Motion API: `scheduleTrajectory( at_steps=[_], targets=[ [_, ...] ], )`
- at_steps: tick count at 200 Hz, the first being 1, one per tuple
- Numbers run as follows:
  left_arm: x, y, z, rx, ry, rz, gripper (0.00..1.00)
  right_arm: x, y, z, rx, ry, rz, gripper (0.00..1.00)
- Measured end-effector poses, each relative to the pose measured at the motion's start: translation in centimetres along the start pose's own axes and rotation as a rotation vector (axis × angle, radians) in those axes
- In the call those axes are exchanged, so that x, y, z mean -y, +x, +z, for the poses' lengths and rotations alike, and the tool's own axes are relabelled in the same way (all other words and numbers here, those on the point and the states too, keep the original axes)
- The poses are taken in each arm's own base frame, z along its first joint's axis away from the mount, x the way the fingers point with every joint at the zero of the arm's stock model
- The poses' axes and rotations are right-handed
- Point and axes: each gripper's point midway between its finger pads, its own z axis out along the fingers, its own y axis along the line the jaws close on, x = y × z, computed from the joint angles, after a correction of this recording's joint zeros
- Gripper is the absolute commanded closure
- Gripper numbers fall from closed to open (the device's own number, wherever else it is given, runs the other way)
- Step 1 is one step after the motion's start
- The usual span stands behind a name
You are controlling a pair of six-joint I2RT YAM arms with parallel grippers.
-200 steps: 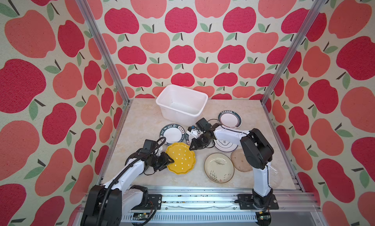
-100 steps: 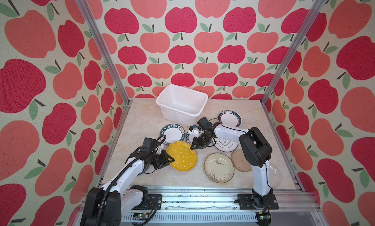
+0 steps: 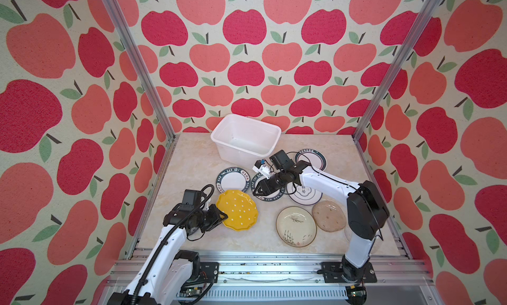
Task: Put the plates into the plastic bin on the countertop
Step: 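Carry the yellow plate over the white bin while the right arm withdraws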
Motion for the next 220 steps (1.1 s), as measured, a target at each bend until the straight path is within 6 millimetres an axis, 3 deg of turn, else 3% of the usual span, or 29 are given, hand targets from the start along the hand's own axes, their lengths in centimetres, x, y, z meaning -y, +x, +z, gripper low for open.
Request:
scheduleTrajectory(
  at_steps=[32,61,93,114,140,161,190,220],
  targets=[
    [2.6,-1.4,-2.3,0.061,0.042,0.024,1.0,0.3,-1.6,-3.8,0.078,0.052,0.002,0.56],
    [6.1,-3.9,-4.5,0.124,0.084,0.047,1.0,2.1,-4.2,-8.7,0.204,0.162,0.039,0.56],
    [10.8,-8.8,-6.9,0.22,0.15,0.069,1.0,4.3,-7.4,-15.1,0.375,0.288,0.107,0.56],
    [13.9,-12.5,-8.0,0.287,0.194,0.085,1.0,5.6,-8.3,-17.7,0.442,0.348,0.151,0.56],
    [17.2,-17.0,-8.3,0.351,0.239,0.094,1.0,6.5,-7.8,-18.1,0.437,0.389,0.195,0.56],
    [18.9,-20.6,-7.5,0.379,0.259,0.09,1.0,6.9,-7.3,-18.1,0.423,0.406,0.223,0.56],
    [19.8,-24.9,-5.1,0.389,0.244,0.072,1.0,7.5,-6.3,-17.6,0.407,0.419,0.266,0.56],
    [19.9,-28.2,-2.0,0.388,0.204,0.065,1.0,8.2,-4.6,-16.8,0.377,0.427,0.311,0.56]
  ],
)
